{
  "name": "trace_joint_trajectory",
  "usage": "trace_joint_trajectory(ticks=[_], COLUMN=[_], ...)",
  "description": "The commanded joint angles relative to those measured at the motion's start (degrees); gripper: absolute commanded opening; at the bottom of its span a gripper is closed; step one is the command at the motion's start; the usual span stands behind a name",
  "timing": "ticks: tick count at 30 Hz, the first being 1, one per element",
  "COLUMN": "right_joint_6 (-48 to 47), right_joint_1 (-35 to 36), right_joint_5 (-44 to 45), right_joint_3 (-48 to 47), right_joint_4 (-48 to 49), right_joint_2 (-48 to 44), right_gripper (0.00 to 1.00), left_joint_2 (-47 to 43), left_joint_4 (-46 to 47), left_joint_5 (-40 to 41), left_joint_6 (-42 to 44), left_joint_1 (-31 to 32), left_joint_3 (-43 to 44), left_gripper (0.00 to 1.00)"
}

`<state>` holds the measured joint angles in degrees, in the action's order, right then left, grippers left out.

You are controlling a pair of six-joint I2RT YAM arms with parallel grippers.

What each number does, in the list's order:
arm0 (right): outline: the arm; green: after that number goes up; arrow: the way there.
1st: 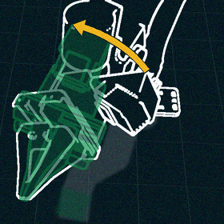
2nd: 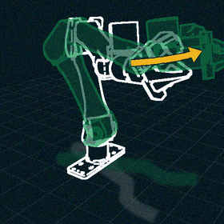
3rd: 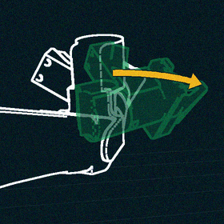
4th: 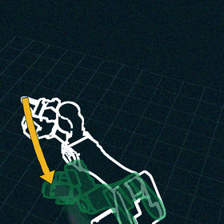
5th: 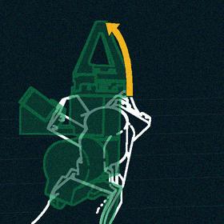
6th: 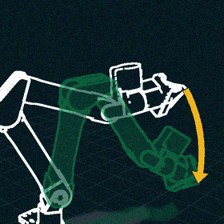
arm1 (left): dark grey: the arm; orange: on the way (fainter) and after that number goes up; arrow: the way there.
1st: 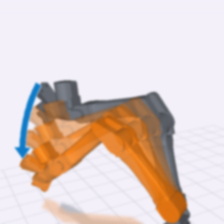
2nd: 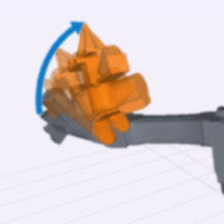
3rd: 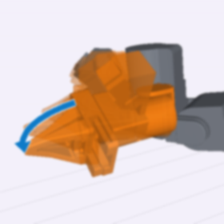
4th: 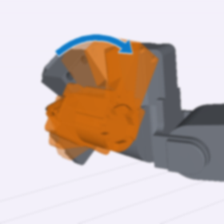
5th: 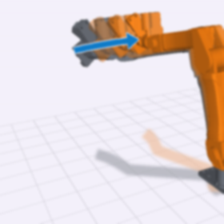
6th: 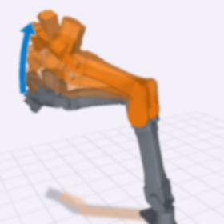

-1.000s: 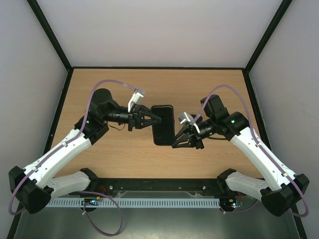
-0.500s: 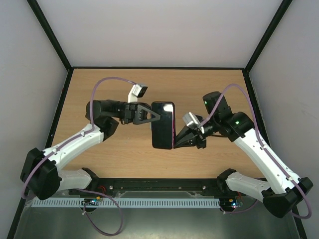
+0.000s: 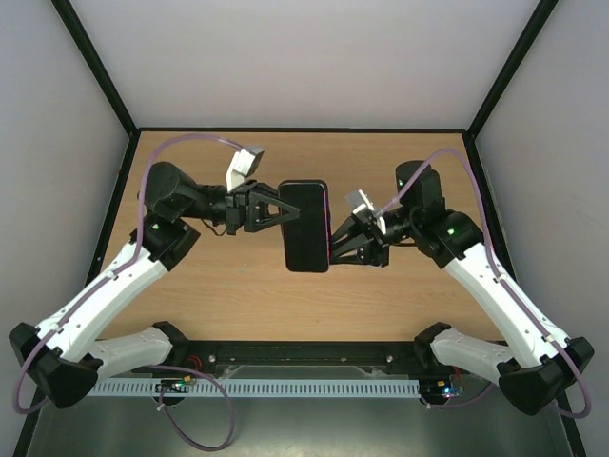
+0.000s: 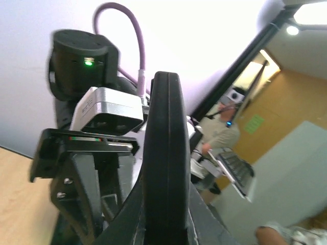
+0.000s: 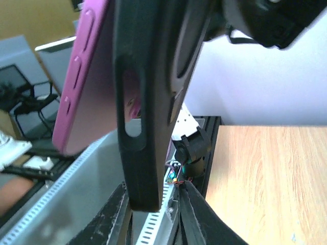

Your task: Take the phone out of the phone case

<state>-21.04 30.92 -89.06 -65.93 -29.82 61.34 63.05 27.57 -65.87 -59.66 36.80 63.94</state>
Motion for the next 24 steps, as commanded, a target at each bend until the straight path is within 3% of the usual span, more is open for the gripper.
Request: trace_joint_trajectory(ticks=[1,8,11,16,18,19,21,24], right_joint_6=[22.95,27.57,29.18,32.71,35.90,37.59,42.11,47.61], right_joint_1=[-1.22,-1.21,-1.21,-1.21,-1.21,-1.23,-1.21,-1.76], right_joint_5=[15.54,21.50,20.81,20.95,22.34,22.74,24.10,26.76], right_joint_3=[-0.93,-0.90,-1.22,-0.81,1.18,2.49,6.73,12.82], right_joint_4=[14.05,16.07,16.94,16.21,15.18,14.85,15.73,16.29], right_joint_2=[0.81,0.62,0.39,0.17,-0.43,-0.99,-2.30,-4.22], right_gripper=[0.21,0.43,0.45,0.27,0.17,0.12,0.03,0.02], left_joint_2=[-2.40,-1.53,-0.62,1.55,2.78,3.65,5.75,8.44], left_joint_4=[-13.22,-15.28,-17.17,-15.29,-10.02,-7.36,-3.60,4.98], left_joint_5=[4.26,8.47,10.32,14.61,16.05,16.28,17.69,19.64], left_joint_6=[12.17,17.08,19.14,18.17,15.21,13.51,11.36,6.78], left_joint_1=[2.24,2.29,2.14,-0.39,-2.03,-2.79,-4.38,-6.47], left_joint_3=[-0.77,-3.42,-3.65,-4.74,-6.59,-7.55,-8.98,-12.33], left_gripper=[0.03,0.03,0.03,0.03,0.03,0.04,0.18,0.21])
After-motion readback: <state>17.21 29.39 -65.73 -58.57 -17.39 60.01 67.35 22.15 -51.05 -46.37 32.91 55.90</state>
